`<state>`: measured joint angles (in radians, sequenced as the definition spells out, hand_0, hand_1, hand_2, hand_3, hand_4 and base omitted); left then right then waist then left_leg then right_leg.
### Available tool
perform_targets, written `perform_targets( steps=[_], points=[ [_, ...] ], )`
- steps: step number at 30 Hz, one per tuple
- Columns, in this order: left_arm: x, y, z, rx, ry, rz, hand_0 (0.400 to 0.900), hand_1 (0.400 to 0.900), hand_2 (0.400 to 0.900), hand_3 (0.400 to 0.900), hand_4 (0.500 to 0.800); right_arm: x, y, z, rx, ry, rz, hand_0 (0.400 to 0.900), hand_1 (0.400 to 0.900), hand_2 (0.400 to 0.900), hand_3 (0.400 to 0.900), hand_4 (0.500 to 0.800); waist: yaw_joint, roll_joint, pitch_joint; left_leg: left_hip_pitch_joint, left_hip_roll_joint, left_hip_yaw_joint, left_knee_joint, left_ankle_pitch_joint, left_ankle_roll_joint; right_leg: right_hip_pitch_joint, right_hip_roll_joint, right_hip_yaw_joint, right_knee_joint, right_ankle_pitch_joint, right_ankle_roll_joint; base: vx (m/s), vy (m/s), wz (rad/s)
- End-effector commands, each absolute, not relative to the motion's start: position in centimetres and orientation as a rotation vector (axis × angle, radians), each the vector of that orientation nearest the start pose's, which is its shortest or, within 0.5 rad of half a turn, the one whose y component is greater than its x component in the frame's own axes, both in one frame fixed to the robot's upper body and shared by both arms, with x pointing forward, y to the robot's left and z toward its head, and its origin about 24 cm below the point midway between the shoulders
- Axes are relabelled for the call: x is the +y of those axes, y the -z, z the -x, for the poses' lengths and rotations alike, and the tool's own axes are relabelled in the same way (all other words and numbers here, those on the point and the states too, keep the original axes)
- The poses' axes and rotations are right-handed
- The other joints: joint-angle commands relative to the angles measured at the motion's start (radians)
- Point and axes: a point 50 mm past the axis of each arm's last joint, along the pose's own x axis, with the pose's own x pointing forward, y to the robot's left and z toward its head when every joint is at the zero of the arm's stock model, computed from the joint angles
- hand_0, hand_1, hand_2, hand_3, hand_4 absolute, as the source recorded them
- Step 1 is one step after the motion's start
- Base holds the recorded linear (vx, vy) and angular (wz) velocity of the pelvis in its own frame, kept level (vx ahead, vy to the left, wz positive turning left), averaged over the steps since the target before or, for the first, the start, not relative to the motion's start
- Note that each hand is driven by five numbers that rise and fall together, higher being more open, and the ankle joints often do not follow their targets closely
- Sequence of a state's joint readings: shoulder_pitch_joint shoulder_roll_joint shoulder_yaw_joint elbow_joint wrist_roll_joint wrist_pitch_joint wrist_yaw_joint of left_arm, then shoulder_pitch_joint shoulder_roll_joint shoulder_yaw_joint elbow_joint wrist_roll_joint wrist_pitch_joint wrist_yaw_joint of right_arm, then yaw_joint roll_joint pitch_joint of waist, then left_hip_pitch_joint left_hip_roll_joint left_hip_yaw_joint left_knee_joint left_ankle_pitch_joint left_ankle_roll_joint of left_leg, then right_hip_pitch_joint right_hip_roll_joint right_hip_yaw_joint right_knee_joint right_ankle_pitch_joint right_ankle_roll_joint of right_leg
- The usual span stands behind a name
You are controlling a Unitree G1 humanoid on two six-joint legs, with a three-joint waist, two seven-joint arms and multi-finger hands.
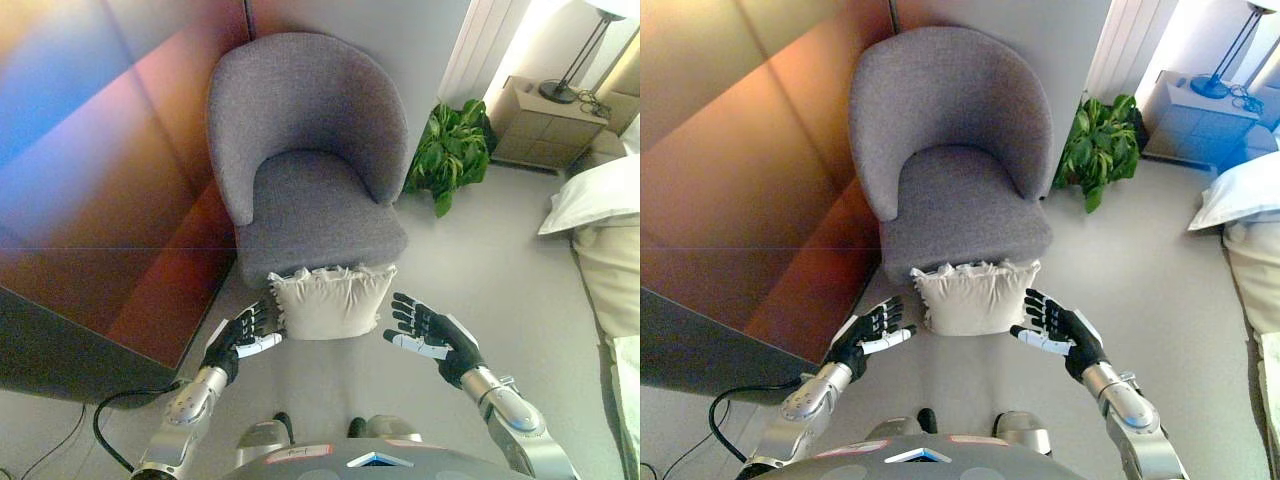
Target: Pick up the pillow and put it on the sofa.
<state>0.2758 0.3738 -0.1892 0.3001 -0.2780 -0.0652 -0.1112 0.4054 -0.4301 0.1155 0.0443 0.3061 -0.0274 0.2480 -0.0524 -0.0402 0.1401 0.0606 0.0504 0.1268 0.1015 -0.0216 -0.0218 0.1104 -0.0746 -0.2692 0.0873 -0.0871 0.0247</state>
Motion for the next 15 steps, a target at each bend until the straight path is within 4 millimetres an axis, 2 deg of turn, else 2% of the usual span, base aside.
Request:
perform_targets(
  steps=[1,4,6,9,10,12,13,14,15],
  points=[
    [20.5,3.0,-19.5,0.323,0.187,-0.076,0.9,0.9,0.9,0.9,0.8,-21.8,-1.1,-18.5,0.183,-0.256,0.067,0.9,0.9,0.9,0.9,0.8,0.018,-0.028,0.026,-0.215,0.102,-0.074,0.411,0.002,-0.065,0.057,0.022,0.035,-0.115,0.06,0.004,-0.01,-0.139,-0.09],
    [20.0,2.9,-19.8,0.316,0.192,-0.056,0.9,0.9,0.9,0.9,0.8,-22.0,-1.4,-19.0,0.171,-0.245,0.079,0.9,0.9,0.9,0.9,0.8,0.034,-0.024,0.061,-0.305,0.065,-0.118,0.618,0.064,-0.055,0.089,0.033,0.023,-0.12,0.045,-0.016,0.03,-0.074,-0.01],
    [19.7,2.6,-20.3,0.296,0.184,-0.046,0.9,0.9,0.9,0.9,0.8,-22.0,-1.5,-19.5,0.156,-0.222,0.079,0.9,0.9,0.9,0.9,0.8,0.035,-0.02,0.069,-0.36,0.049,-0.102,0.574,0.085,-0.059,0.104,0.033,0.017,-0.127,0.034,-0.014,0.06,-0.001,0.06],
    [19.7,2.4,-20.7,0.279,0.168,-0.044,0.9,0.9,0.9,0.9,0.8,-21.9,-1.6,-20.3,0.139,-0.205,0.084,0.9,0.9,0.9,0.9,0.8,0.056,-0.012,0.062,-0.427,0.052,-0.061,0.383,0.093,-0.05,0.117,0.043,0.028,-0.143,0.022,0.004,0.19,0.049,-0.18],
    [19.6,2.4,-20.8,0.278,0.167,-0.045,0.9,0.9,0.9,0.9,0.8,-21.9,-1.5,-20.4,0.141,-0.205,0.088,0.9,0.9,0.9,0.9,0.8,0.065,-0.008,0.061,-0.426,0.061,-0.058,0.296,0.116,-0.049,0.122,0.046,0.035,-0.148,0.019,0.011,0.25,0.113,-0.29],
    [19.3,2.3,-21.4,0.266,0.157,-0.05,0.9,0.9,0.9,0.9,0.8,-21.8,-1.6,-21.1,0.127,-0.193,0.103,0.9,0.9,0.9,0.9,0.8,0.08,0.012,0.058,-0.431,0.085,-0.053,0.091,0.208,-0.067,0.142,0.061,0.044,-0.161,0.0,0.028,0.21,0.094,-0.26],
    [19.2,2.3,-21.5,0.265,0.156,-0.05,0.9,0.9,0.9,0.9,0.8,-21.8,-1.6,-21.1,0.126,-0.193,0.104,0.9,0.9,0.9,0.9,0.8,0.081,0.01,0.059,-0.421,0.082,-0.049,0.073,0.218,-0.067,0.142,0.058,0.045,-0.16,0.0,0.028,0.26,0.093,-0.39],
    [19.1,2.2,-21.8,0.255,0.141,-0.047,0.9,0.9,0.9,0.9,0.8,-21.5,-1.7,-21.6,0.117,-0.194,0.12,0.9,0.9,0.9,0.9,0.8,0.094,0.019,0.055,-0.448,0.095,-0.035,-0.001,0.254,-0.085,0.174,0.064,0.055,-0.172,-0.023,0.038,0.32,0.112,-0.48],
    [19.2,2.0,-22.0,0.245,0.13,-0.047,0.9,0.9,0.9,0.9,0.8,-21.4,-1.8,-22.0,0.109,-0.195,0.124,0.9,0.9,0.9,0.9,0.8,0.105,0.02,0.048,-0.45,0.101,-0.032,-0.004,0.271,-0.092,0.196,0.061,0.062,-0.172,-0.044,0.044,0.41,0.156,-0.72]
  ],
)
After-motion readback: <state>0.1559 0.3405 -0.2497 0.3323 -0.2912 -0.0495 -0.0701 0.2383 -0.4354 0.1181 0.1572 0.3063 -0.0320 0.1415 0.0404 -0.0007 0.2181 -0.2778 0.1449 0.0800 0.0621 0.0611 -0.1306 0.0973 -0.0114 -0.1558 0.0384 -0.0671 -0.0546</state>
